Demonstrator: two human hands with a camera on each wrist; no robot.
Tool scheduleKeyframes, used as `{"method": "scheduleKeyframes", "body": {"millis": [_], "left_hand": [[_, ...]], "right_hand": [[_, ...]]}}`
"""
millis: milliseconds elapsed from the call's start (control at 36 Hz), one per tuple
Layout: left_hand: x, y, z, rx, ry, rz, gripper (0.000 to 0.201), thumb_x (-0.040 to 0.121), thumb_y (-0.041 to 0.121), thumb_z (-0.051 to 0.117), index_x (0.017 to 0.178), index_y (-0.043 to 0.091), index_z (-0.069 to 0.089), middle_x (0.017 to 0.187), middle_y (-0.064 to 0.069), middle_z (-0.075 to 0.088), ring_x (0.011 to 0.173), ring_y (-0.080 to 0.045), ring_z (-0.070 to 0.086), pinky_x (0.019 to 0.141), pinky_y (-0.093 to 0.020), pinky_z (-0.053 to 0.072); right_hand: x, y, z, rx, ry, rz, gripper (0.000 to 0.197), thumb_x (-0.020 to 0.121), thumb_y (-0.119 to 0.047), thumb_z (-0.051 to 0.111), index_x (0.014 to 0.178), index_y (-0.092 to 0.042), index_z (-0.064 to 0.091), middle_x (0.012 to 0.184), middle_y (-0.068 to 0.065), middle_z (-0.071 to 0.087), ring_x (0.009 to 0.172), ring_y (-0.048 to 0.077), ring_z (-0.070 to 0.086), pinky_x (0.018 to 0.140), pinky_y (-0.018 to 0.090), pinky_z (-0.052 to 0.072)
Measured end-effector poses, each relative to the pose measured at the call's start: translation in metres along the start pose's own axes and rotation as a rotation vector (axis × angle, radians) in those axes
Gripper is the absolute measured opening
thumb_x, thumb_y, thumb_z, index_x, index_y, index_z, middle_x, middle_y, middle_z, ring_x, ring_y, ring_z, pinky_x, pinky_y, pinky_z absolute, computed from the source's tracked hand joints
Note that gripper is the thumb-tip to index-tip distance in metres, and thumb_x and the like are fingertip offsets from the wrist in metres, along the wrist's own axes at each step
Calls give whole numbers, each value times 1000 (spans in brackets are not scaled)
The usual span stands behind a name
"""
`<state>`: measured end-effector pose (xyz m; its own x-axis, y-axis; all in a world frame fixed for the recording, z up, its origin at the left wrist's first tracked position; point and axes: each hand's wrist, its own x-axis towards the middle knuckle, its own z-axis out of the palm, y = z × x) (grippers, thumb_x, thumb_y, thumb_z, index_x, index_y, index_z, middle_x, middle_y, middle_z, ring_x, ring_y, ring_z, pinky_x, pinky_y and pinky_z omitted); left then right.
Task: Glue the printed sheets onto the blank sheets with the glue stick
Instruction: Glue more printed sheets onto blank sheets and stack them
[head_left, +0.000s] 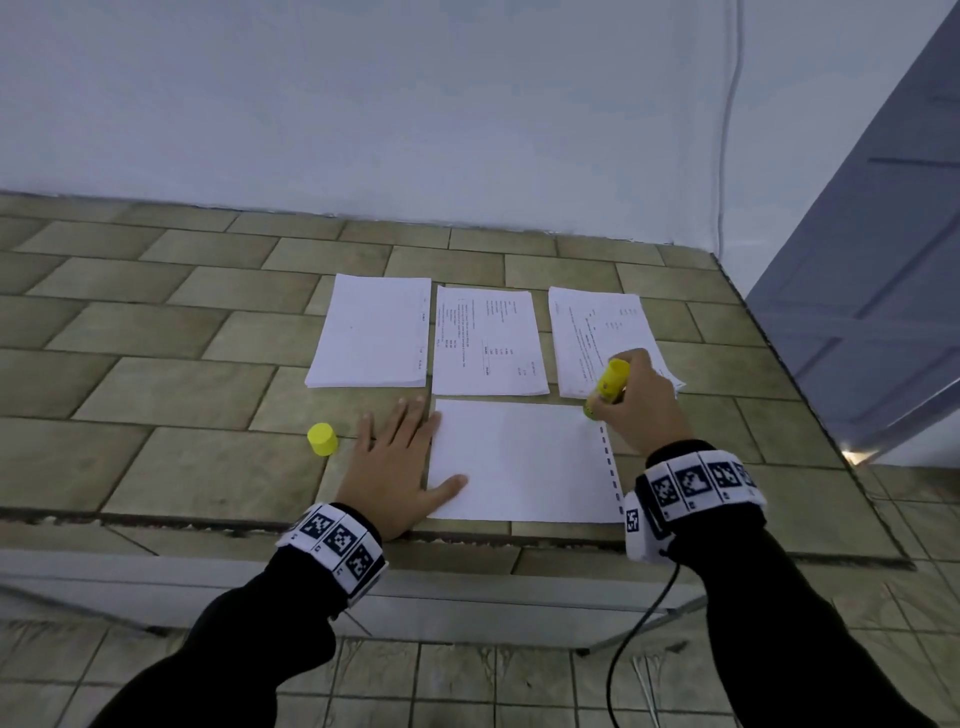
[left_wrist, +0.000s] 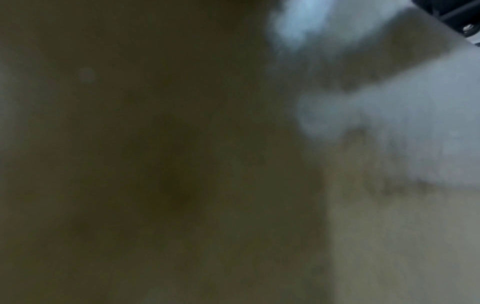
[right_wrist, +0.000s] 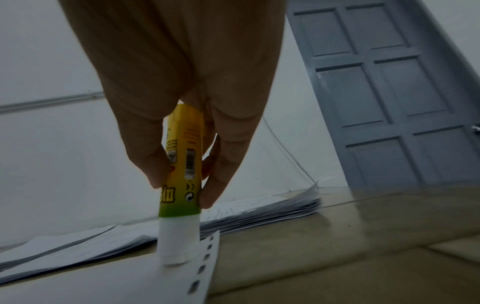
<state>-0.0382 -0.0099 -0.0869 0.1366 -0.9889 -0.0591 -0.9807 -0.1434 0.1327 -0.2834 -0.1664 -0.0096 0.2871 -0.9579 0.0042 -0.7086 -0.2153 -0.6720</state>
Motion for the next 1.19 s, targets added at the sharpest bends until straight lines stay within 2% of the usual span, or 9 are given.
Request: {"method": "scheduleKeyframes", "body": {"millis": [83,222,306,389,583,833,1000,1111,1194], "left_hand": [[0,1,0,26,-26,1,124,60,94,-15,157,20,8,165,-2,-3,151,-20,-8,119,-54,-7],[2,-1,-1,34,-45,-6,129,54,99,-8,157,21,4,164,-2,-7,150,-19,-12,119,-54,-8],[1,1,-2,38,-53,-7,130,53,99,-8,157,22,3,164,-2,-8,150,-19,-12,119,-54,-8],[2,0,-1,26,-46,-5,127,57,99,-2,157,21,2,164,-2,-9,150,-19,-12,119,-54,-8],[3,-3,4,22,-7,14,119,66,97,6,157,21,1,165,-1,-8,150,-19,-11,119,-55,-6],[1,-1,-1,35,-35,-8,128,55,98,-9,157,22,3,164,-1,-7,151,-19,-10,119,-54,-6],[2,-2,-1,31,-36,2,128,55,99,-9,157,21,3,164,-1,-7,151,-19,-11,119,-53,-7],[1,-2,1,56,-42,-5,126,57,97,-11,157,22,1,164,-1,-9,150,-19,-11,120,-54,-5],[0,-2,2,20,-13,6,120,62,94,-13,157,22,5,164,-1,-6,151,-19,-8,120,-54,-5]], "right_hand": [[-5,-5,-1,132,46,2,49,78,-8,75,119,-8,49,99,7,62,87,23,64,70,25,46],[-23,-40,22,206,-57,-162,16,76,-7,75,82,-3,61,86,9,69,83,22,68,77,29,55],[-35,-63,44,220,-165,-254,16,77,-6,74,83,-2,60,86,10,68,81,20,67,75,26,55],[-40,-78,66,178,-243,-313,16,79,-10,72,84,-6,57,86,8,66,80,19,65,78,37,56],[-41,-90,88,69,-286,-408,19,83,-11,67,79,-13,48,88,12,59,83,28,60,77,47,53],[-37,-46,47,29,-168,-304,15,82,-11,64,80,-7,50,82,13,59,77,30,60,74,49,52],[-38,-1,9,11,-20,-213,14,84,-9,62,78,-4,51,76,14,60,72,27,61,67,40,51],[-40,12,0,-6,19,-194,11,82,-6,65,80,-2,55,76,14,62,72,26,61,61,25,45],[-45,7,3,33,33,-244,11,81,-6,65,78,-5,54,74,10,61,69,22,60,61,27,49]]}}
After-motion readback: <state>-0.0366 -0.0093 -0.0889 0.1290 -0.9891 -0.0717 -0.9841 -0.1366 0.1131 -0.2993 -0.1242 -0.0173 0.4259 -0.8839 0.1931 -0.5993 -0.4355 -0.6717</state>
